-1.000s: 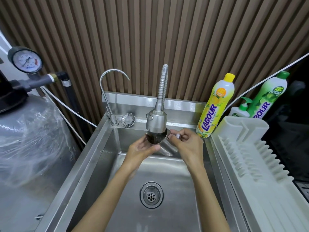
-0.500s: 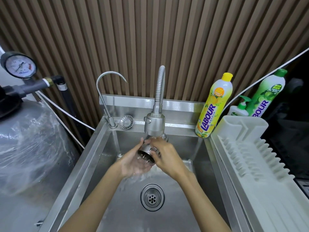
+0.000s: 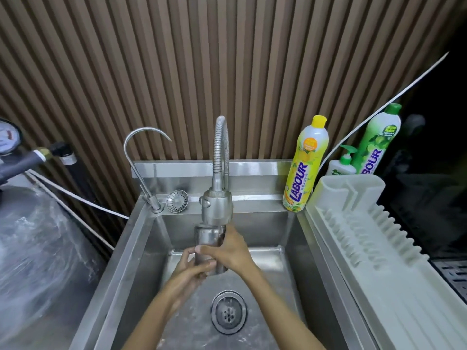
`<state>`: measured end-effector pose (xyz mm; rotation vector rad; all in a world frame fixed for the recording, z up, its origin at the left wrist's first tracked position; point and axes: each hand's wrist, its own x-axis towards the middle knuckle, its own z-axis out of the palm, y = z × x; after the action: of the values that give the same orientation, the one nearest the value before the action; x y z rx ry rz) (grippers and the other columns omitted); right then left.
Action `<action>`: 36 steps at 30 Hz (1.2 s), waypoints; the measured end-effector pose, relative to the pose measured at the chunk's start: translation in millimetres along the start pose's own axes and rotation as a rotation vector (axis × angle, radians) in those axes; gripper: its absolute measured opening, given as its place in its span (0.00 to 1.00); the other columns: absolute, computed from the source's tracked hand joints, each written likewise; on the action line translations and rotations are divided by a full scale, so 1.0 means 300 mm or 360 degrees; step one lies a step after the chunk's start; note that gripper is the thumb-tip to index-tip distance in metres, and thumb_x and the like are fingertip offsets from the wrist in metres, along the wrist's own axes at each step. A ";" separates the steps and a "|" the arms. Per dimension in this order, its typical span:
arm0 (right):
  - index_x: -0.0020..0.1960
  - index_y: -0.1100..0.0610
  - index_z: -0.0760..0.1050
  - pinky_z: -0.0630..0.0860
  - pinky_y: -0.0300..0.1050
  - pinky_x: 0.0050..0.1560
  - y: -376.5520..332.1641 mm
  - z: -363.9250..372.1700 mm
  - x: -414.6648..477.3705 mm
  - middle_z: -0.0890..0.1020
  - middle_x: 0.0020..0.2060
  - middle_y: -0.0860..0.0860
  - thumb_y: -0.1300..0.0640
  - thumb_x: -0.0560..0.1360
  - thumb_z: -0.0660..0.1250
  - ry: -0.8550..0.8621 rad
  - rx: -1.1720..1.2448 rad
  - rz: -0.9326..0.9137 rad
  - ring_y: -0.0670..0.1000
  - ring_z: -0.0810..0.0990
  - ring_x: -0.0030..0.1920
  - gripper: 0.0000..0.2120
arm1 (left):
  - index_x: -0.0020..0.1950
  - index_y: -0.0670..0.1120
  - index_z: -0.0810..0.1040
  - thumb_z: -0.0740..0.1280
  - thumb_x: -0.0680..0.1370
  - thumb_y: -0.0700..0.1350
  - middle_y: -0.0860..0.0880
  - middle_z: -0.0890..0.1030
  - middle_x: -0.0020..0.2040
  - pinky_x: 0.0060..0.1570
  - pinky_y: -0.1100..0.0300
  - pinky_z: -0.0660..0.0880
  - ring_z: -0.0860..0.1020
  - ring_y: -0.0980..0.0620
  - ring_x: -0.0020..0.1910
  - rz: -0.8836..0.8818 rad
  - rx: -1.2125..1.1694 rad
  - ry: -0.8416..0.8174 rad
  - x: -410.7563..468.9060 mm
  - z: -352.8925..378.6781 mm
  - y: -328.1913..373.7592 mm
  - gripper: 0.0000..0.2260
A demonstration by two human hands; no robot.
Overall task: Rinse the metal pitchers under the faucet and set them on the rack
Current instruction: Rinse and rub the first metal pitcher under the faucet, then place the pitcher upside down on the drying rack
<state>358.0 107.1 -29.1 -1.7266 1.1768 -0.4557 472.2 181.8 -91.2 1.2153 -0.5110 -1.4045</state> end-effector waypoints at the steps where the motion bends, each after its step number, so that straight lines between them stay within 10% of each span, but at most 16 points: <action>1: 0.61 0.54 0.68 0.72 0.41 0.51 -0.013 0.012 -0.003 0.79 0.54 0.51 0.47 0.62 0.77 0.0023 -0.0103 -0.0033 0.52 0.78 0.54 0.32 | 0.56 0.43 0.69 0.82 0.53 0.41 0.46 0.84 0.45 0.44 0.58 0.74 0.81 0.51 0.43 0.0028 0.0032 0.0009 -0.004 -0.009 -0.001 0.35; 6: 0.56 0.60 0.73 0.73 0.49 0.52 -0.083 0.005 -0.036 0.79 0.54 0.59 0.50 0.64 0.74 -0.0007 -0.0732 -0.0379 0.60 0.77 0.55 0.24 | 0.58 0.40 0.75 0.72 0.50 0.44 0.42 0.81 0.53 0.51 0.57 0.75 0.77 0.45 0.54 0.0263 0.0538 0.0116 -0.020 0.027 0.055 0.36; 14: 0.68 0.52 0.63 0.73 0.54 0.60 0.016 -0.321 -0.024 0.69 0.61 0.51 0.49 0.59 0.78 0.0298 -0.0287 -0.0223 0.55 0.74 0.59 0.42 | 0.68 0.49 0.66 0.66 0.72 0.30 0.53 0.77 0.56 0.53 0.69 0.73 0.77 0.60 0.52 0.0570 0.0686 0.0013 -0.002 0.310 0.137 0.28; 22: 0.64 0.51 0.67 0.77 0.58 0.52 0.196 -0.837 -0.097 0.74 0.58 0.50 0.44 0.51 0.72 0.0629 -0.0348 0.0074 0.54 0.77 0.56 0.42 | 0.57 0.43 0.76 0.60 0.77 0.29 0.43 0.78 0.58 0.58 0.62 0.72 0.76 0.45 0.62 0.0400 0.0593 -0.0308 0.110 0.740 0.082 0.14; 36: 0.66 0.57 0.65 0.72 0.53 0.59 0.506 -1.085 -0.105 0.69 0.62 0.55 0.55 0.61 0.78 0.0526 -0.0494 0.0216 0.56 0.72 0.61 0.38 | 0.69 0.56 0.64 0.61 0.76 0.31 0.49 0.73 0.67 0.66 0.59 0.67 0.72 0.56 0.62 0.0414 0.0805 -0.0450 0.223 1.170 -0.141 0.28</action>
<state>29.8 -39.5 -1.3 -1.8633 1.6632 -0.5090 160.6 15.5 -22.9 1.2873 -1.2339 -1.2644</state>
